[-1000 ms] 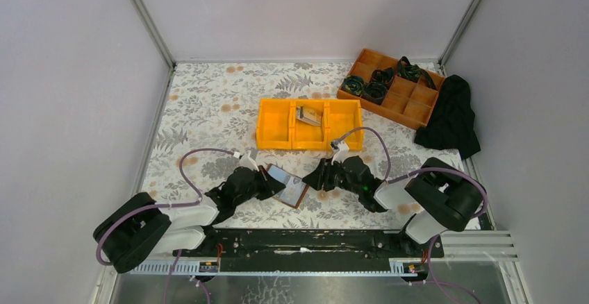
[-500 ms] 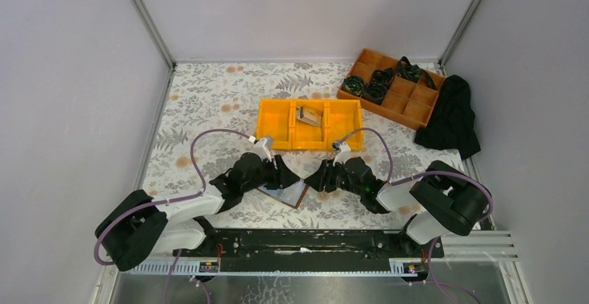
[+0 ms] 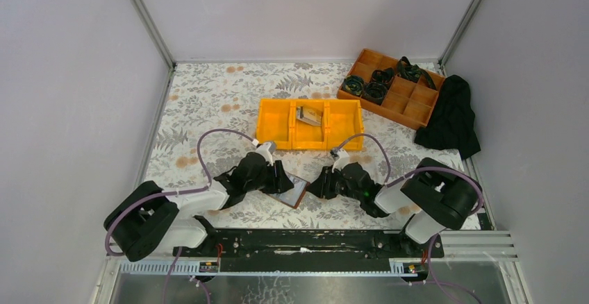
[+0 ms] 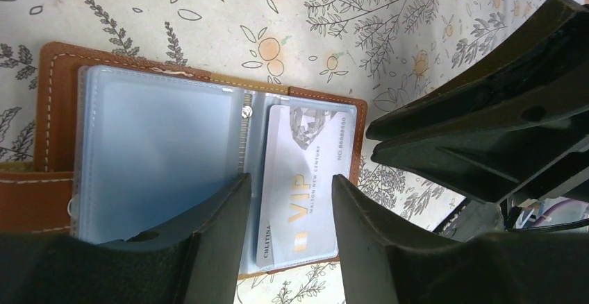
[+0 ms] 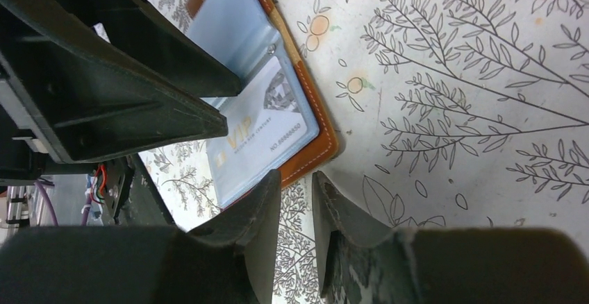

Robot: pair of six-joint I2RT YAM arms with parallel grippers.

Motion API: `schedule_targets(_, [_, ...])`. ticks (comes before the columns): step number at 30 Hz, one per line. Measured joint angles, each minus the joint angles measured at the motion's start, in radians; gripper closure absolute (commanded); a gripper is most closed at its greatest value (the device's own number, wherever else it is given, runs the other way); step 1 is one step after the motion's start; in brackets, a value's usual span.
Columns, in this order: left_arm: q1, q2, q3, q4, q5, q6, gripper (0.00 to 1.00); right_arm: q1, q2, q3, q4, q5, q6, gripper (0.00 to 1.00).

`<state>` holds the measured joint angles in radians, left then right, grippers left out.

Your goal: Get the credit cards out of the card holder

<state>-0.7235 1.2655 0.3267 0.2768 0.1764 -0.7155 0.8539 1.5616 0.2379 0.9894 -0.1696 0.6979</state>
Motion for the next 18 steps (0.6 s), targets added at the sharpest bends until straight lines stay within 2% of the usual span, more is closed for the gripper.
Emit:
schedule_targets(9, [0.002, 0.047, 0.004, 0.060, 0.042, 0.002, 0.47, 0.002, 0.082, 0.005, 0.078, -0.005, 0.032, 0.73])
schedule_targets(18, [0.019, 0.063, -0.068, 0.211, 0.110, -0.060, 0.50, -0.003, 0.082, 0.025, 0.053, 0.020, 0.028, 0.75])
